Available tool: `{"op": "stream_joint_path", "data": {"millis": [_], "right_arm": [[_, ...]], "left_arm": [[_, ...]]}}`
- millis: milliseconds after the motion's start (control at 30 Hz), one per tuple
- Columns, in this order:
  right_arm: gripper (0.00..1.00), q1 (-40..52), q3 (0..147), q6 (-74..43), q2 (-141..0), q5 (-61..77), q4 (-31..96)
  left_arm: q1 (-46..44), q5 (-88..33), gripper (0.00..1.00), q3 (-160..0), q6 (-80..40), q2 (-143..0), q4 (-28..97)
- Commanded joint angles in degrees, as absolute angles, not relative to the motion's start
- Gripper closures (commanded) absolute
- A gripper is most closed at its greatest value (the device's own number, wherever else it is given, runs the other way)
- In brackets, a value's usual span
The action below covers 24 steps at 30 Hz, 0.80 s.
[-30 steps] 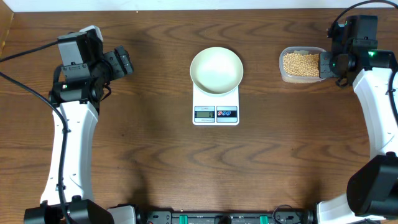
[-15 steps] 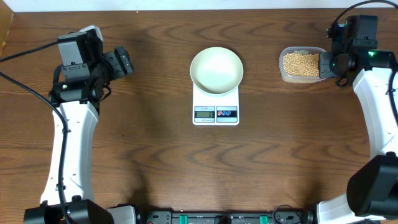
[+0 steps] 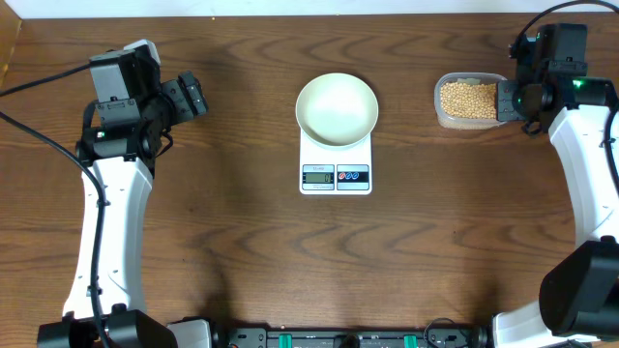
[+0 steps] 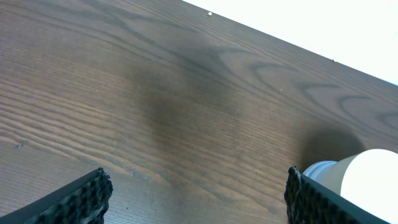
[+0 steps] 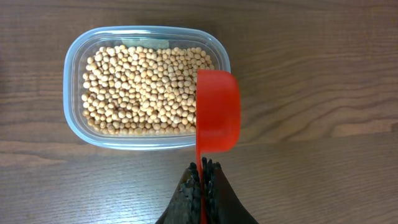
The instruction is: Scoop item into bowl and weigh 50g on scale
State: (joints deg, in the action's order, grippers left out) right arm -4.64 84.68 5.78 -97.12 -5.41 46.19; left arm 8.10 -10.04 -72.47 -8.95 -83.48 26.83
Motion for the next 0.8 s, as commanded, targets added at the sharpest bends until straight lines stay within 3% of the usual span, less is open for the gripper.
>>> {"op": "stream_joint_path", "data": {"millis": [0, 767], "right_arm": [[0.99, -4.40, 84.62, 4.75, -97.69, -5.65, 46.15], [0.99, -4.40, 84.62, 4.78, -99.39, -5.65, 45.87]], "left_arm": [[8.23, -9.37, 0.09, -72.99, -8.16, -83.37, 27.03], [8.23, -9.37, 0.09, -72.99, -8.14, -83.37, 27.03]]}}
